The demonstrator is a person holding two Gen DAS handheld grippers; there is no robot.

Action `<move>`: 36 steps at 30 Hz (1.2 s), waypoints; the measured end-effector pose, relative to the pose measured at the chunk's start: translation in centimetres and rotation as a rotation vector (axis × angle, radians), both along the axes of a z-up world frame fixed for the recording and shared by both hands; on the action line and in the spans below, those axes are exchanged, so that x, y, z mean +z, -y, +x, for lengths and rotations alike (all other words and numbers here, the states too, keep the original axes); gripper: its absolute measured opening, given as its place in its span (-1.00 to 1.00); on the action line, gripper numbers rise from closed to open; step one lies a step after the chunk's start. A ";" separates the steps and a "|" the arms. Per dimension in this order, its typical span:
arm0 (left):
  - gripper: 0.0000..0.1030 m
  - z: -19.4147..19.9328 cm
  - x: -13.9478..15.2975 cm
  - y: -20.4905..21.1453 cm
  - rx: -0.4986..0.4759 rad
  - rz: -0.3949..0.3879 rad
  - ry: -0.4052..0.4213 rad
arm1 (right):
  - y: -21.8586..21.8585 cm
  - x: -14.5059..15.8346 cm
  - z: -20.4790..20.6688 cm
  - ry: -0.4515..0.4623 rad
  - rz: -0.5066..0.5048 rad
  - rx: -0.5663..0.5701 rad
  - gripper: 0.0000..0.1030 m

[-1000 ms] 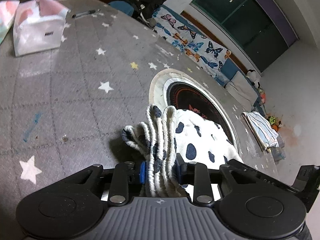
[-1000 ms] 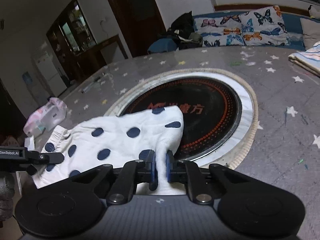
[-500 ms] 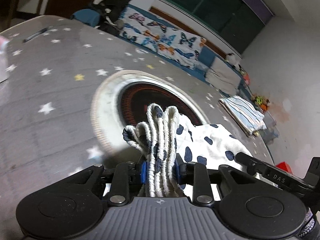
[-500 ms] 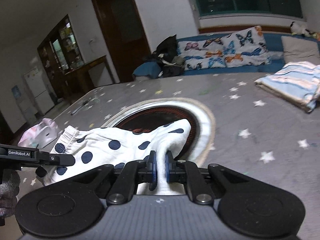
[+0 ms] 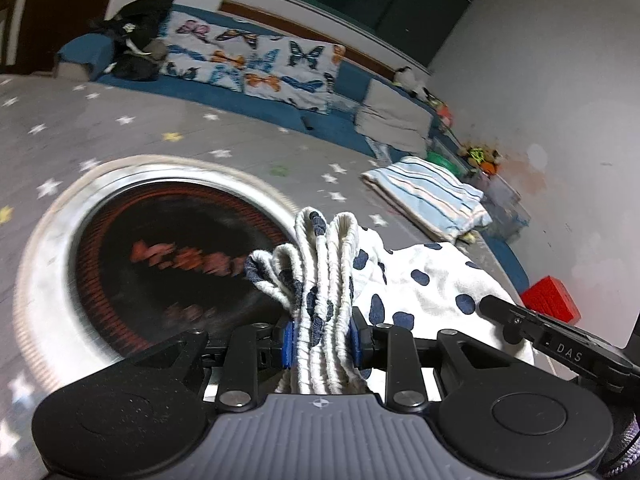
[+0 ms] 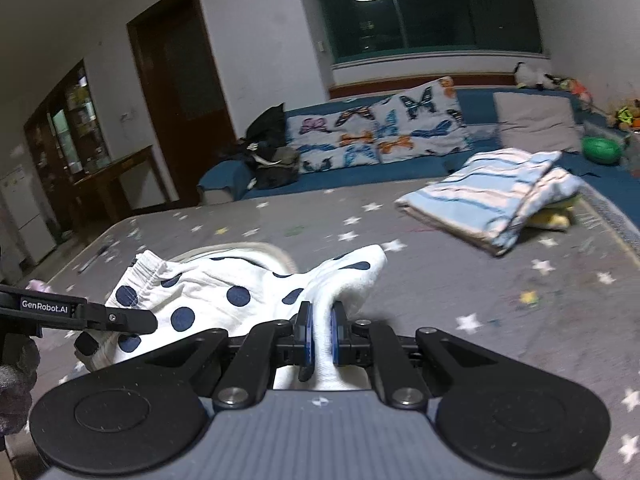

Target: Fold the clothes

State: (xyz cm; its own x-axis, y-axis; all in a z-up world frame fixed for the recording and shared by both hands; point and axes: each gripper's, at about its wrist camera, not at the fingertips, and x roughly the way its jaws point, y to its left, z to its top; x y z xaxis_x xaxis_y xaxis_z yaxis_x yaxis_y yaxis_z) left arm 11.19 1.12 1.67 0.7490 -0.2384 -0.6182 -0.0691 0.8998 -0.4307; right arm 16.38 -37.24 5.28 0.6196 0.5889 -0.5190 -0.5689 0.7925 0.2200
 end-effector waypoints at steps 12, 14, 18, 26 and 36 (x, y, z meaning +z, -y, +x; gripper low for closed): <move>-0.44 6.2 -0.8 4.5 -0.075 0.018 -0.017 | 3.6 -0.5 4.0 0.016 -0.039 -0.093 -0.85; -0.44 6.8 -1.3 5.1 -0.085 0.018 -0.030 | 4.2 -0.9 4.5 0.009 -0.042 -0.108 -0.85; -0.42 7.7 -2.8 6.2 -0.104 0.035 -0.067 | 5.2 -2.4 5.3 -0.032 -0.062 -0.143 -0.85; -0.09 7.4 -3.1 5.4 -0.088 0.080 -0.084 | 6.6 -4.5 6.1 -0.086 -0.093 -0.185 -0.61; -0.05 7.3 0.2 6.2 -0.083 0.145 0.029 | 5.1 -3.6 7.5 -0.065 -0.066 -0.137 -0.18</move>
